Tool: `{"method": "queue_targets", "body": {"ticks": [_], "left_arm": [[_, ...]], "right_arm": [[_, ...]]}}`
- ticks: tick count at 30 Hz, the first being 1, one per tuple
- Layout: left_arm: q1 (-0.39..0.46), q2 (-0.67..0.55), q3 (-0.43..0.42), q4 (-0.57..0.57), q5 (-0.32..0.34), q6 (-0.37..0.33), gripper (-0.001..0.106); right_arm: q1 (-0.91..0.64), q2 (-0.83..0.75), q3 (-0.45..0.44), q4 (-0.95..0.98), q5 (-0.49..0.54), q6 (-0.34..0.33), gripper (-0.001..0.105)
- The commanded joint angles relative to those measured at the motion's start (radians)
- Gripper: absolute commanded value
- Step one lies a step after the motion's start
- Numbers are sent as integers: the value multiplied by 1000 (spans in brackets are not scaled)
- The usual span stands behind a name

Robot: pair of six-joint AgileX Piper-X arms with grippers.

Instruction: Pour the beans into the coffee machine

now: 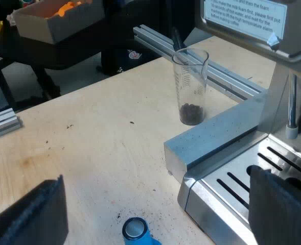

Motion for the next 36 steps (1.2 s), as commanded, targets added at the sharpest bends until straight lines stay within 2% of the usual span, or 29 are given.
{"method": "queue_targets", "body": {"ticks": [1, 6, 10, 18, 23, 25, 28, 30, 35, 36], "left_arm": [[36, 37, -2, -29, 2, 3, 76], [110, 149, -2, -52, 84, 81, 76], [123, 220, -2, -53, 109, 80, 76], [123, 343, 1, -137, 119, 80, 76], [123, 443, 15, -279, 140, 80, 76], [123, 470, 54, -355, 140, 80, 76], [123, 477, 69, -378, 144, 80, 76], [123, 525, 145, -510, 160, 80, 76], [123, 576, 203, -623, 160, 80, 76], [123, 630, 250, -712, 163, 80, 76]], "right_arm": [[0, -5, -4, -19, 0, -2, 74], [0, -5, -4, -19, 0, -2, 74], [0, -5, -4, -19, 0, -2, 74], [0, -5, -4, -19, 0, -2, 74], [0, -5, -4, -19, 0, -2, 74], [0, -5, -4, -19, 0, -2, 74], [0, -5, -4, -19, 0, -2, 74], [0, -5, -4, -19, 0, -2, 74], [0, -5, -4, -19, 0, -2, 74], [0, -5, -4, -19, 0, -2, 74]]}}
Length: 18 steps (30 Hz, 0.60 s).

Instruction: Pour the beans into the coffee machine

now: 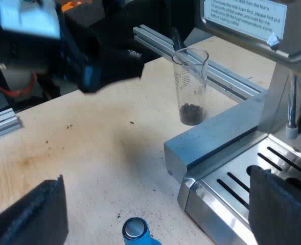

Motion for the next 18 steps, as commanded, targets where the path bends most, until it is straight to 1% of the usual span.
{"method": "queue_targets", "body": {"ticks": [1, 5, 11, 14, 18], "left_arm": [[-1, 52, 45, -133, 6, -2, 76], [-1, 135, 87, -294, 6, -2, 76], [-1, 277, 89, -455, 6, -2, 76], [-1, 368, 89, -572, 6, -2, 76], [-1, 479, 76, -631, 14, -2, 76]], "right_arm": [[0, -5, -4, -19, 0, -2, 74], [0, -5, -4, -22, 0, -2, 74], [0, -5, -4, -22, 0, -2, 74], [0, -5, -4, -22, 0, -2, 74], [0, -5, -4, -22, 0, -2, 74]]}}
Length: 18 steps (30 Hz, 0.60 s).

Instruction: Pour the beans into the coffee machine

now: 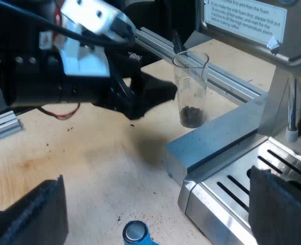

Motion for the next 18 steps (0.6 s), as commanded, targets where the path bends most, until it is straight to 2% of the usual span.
{"method": "queue_targets", "body": {"ticks": [1, 6, 16, 18], "left_arm": [[-1, 63, -14, -66, 14, -2, 76], [-1, 151, -24, -147, 15, -2, 76], [-1, 174, -81, -127, 21, -2, 76], [-1, 205, -114, -127, 21, -2, 76]], "right_arm": [[0, -5, -4, -16, 0, -2, 74], [0, -5, -4, -16, 0, -2, 74], [0, -5, -4, -16, 0, -2, 74], [0, -5, -4, -16, 0, -2, 74]]}}
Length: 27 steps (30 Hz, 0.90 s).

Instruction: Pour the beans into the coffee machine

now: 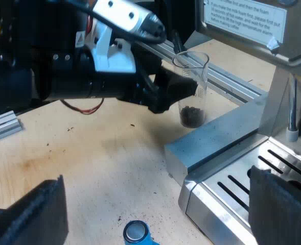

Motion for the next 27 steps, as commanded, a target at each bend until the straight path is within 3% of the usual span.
{"method": "queue_targets", "body": {"ticks": [1, 12, 16, 23, 26, 27], "left_arm": [[-1, 50, -39, -13, 5, -2, 76], [-1, 139, -120, -11, 5, -2, 76], [-1, 149, -159, 56, 5, 0, 76], [-1, 169, -180, 63, 5, 26, 75], [-1, 169, -180, 63, 5, 26, 69], [-1, 169, -180, 65, 5, 26, 62]], "right_arm": [[0, -5, -4, -16, 0, -2, 74], [0, -5, -4, -16, 0, -2, 74], [0, -5, -4, -16, 0, -2, 74], [0, -5, -4, -16, 0, -2, 74], [0, -5, -4, -16, 0, -2, 74], [0, -5, -4, -16, 0, -2, 74]]}}
